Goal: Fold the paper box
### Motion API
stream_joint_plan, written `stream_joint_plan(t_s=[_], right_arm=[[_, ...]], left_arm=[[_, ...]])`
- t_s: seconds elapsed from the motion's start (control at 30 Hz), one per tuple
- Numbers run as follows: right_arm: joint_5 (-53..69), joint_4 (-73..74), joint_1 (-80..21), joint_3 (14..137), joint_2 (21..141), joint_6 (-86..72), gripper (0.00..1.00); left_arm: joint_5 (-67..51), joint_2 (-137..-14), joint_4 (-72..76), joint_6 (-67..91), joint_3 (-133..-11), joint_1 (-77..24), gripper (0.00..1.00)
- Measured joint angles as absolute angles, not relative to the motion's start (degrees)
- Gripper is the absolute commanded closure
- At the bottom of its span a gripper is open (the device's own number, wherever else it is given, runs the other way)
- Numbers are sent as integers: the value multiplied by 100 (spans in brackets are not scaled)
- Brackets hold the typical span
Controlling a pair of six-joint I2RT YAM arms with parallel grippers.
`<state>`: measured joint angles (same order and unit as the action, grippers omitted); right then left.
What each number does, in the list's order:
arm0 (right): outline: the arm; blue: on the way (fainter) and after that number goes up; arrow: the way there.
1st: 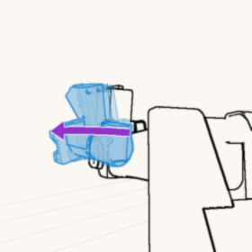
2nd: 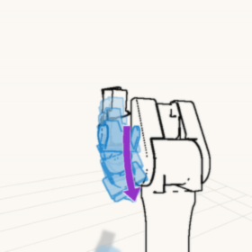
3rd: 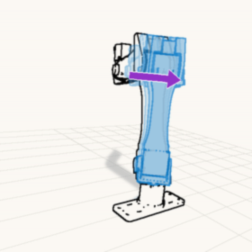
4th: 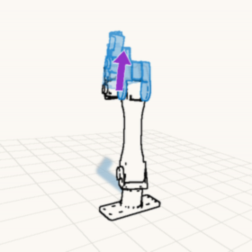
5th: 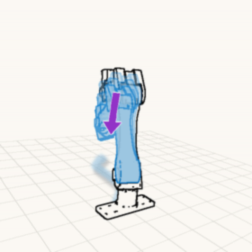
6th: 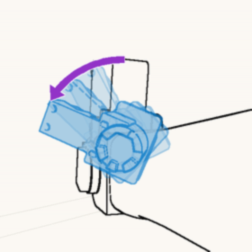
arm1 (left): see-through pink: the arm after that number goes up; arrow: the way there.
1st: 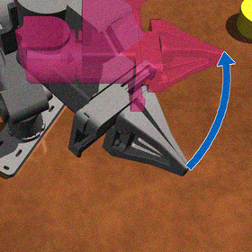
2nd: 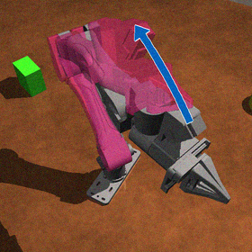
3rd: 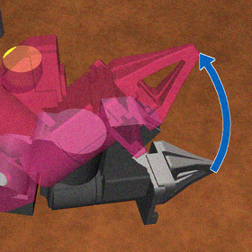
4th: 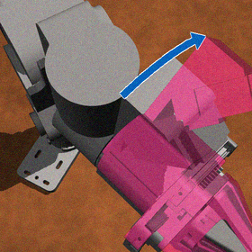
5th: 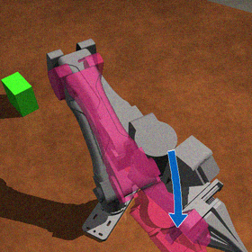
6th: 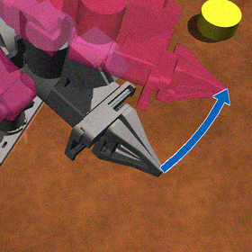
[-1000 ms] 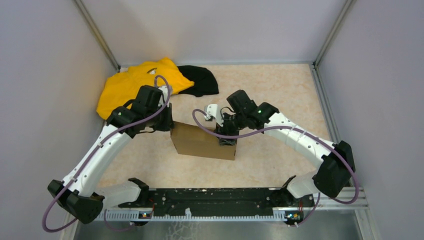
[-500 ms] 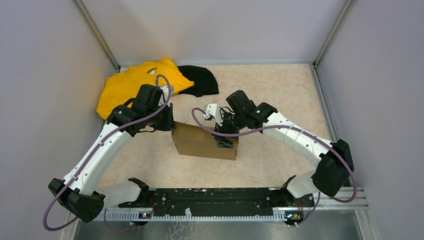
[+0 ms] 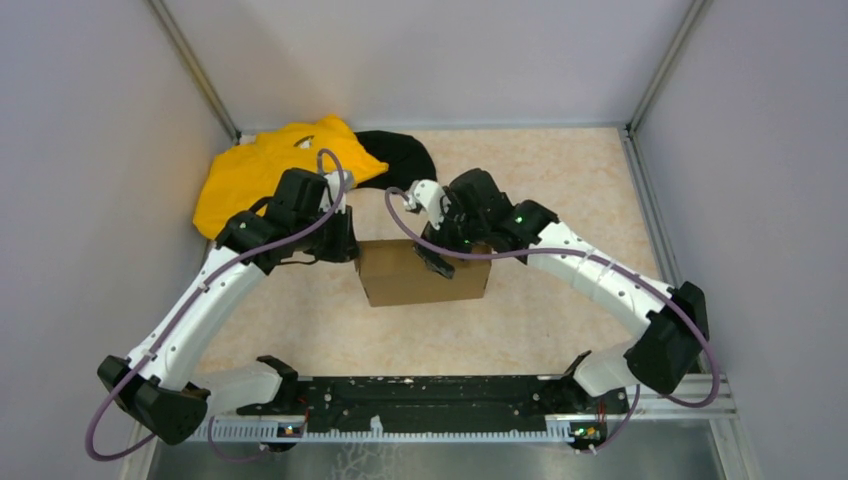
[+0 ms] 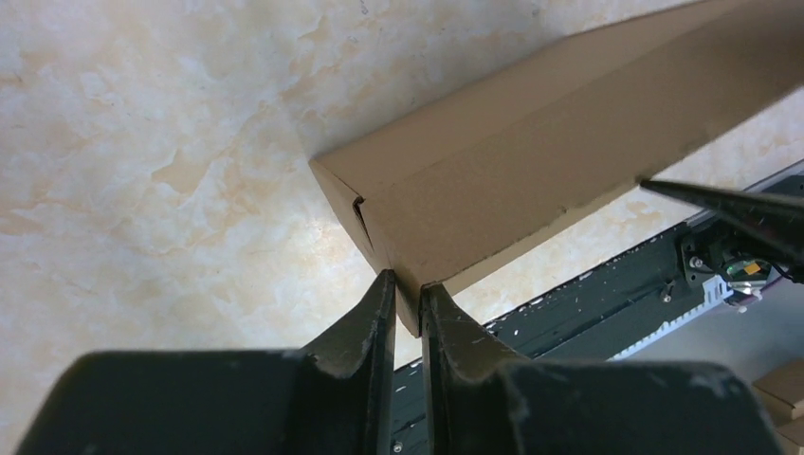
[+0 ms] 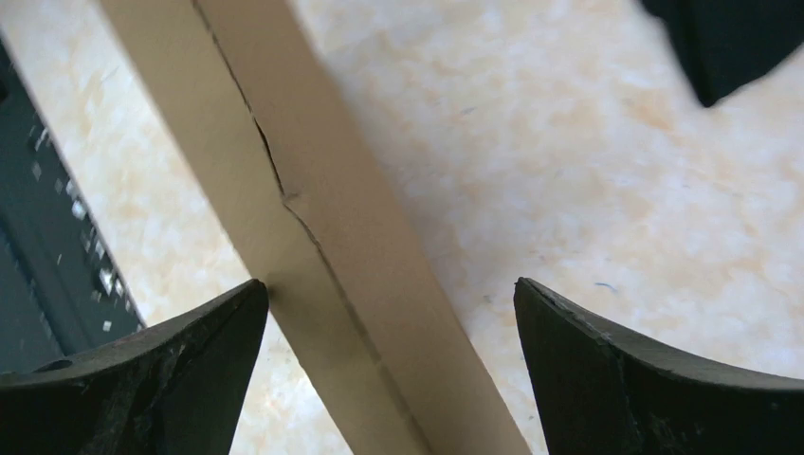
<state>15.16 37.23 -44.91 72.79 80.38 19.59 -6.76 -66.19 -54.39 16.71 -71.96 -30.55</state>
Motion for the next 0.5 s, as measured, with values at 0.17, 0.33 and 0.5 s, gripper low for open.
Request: stream_joint_plan(t_s=[0.17, 0.33, 0.5], right_arm=[[530, 3465, -4488, 7500, 7765, 1323, 3], [-311, 3361, -4488, 7505, 7161, 779, 5], [-683, 3356, -4488, 7500, 6657, 379, 23]], left_arm=[[-834, -6619, -5404, 1717, -7157, -3085, 80], [-893, -6613, -5402, 1737, -7144, -3087, 80], [-906, -6602, -5380, 1743, -7111, -3087, 80]])
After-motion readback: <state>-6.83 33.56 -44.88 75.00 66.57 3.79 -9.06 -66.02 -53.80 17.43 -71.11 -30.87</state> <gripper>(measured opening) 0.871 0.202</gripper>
